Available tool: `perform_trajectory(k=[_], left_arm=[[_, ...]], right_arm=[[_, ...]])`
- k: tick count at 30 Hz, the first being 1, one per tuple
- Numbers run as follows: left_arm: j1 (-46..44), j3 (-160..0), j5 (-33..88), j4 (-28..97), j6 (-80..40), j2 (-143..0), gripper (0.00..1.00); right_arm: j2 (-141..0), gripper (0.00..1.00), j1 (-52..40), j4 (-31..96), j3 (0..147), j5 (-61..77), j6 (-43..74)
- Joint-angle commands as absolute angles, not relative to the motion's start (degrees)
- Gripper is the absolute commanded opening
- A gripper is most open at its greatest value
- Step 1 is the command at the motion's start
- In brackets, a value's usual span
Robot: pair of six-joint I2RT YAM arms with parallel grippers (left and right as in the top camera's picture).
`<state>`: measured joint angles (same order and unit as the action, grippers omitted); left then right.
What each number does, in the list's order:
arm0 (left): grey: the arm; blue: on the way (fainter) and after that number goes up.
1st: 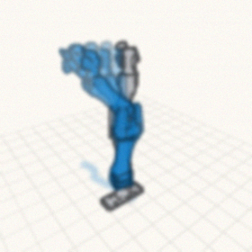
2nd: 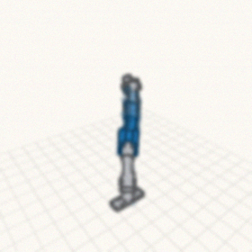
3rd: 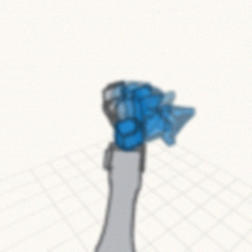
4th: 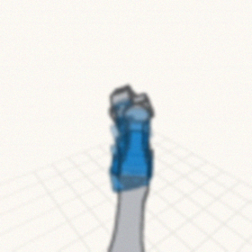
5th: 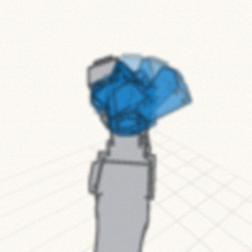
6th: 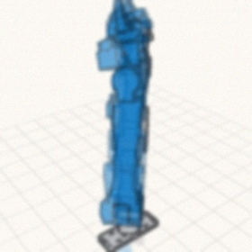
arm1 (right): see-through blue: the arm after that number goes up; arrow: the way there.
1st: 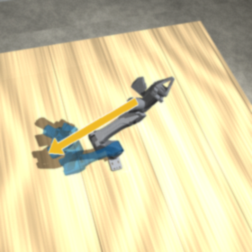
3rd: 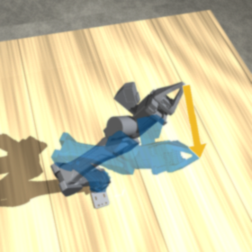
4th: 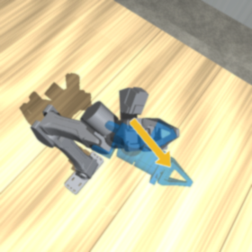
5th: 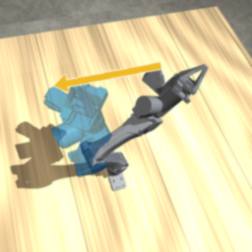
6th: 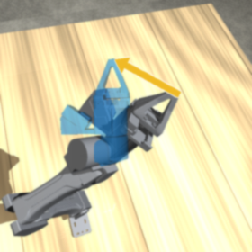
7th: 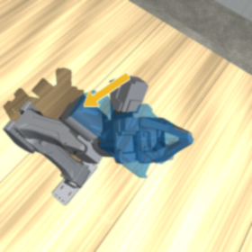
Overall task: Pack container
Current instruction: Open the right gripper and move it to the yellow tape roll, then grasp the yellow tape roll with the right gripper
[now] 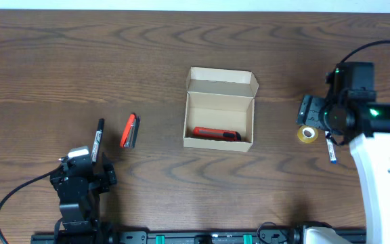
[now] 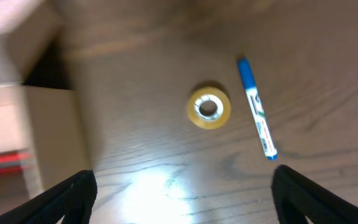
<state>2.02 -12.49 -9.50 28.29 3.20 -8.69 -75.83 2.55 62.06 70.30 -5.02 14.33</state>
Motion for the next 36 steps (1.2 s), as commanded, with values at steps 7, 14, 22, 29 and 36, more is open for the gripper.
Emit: perform_trajectory(k=[7,14,22,29,36], left_arm=[[1.8,-13.5,-10.5,28.6,2.5,-8.7,0.95],[1.8,-13.5,-9.8,28.5,2.5,-8.7,0.95],[1.8,-13.5,-7.6,29.0,2.5,-8.7,0.95],[1.8,-13.5,-7.4,30.2,2.3,-8.7,0.95],[1.8,-13.5,-7.4,30.2,2.1,-8.7,0.95]], right_arm=[[-94.9,0.77,11.0,54.8,66.0,-0.5,14.5],[-101.3,0.73,10.9,54.8,66.5,1.3,14.1],[-101.4,0.76,8.6,55.7,69.5,3.6,10.5],[-101.4,0.79,6.5,55.4,69.6,3.2,8.9],[-101.4,0.79,6.8,54.8,69.5,3.2,8.5]])
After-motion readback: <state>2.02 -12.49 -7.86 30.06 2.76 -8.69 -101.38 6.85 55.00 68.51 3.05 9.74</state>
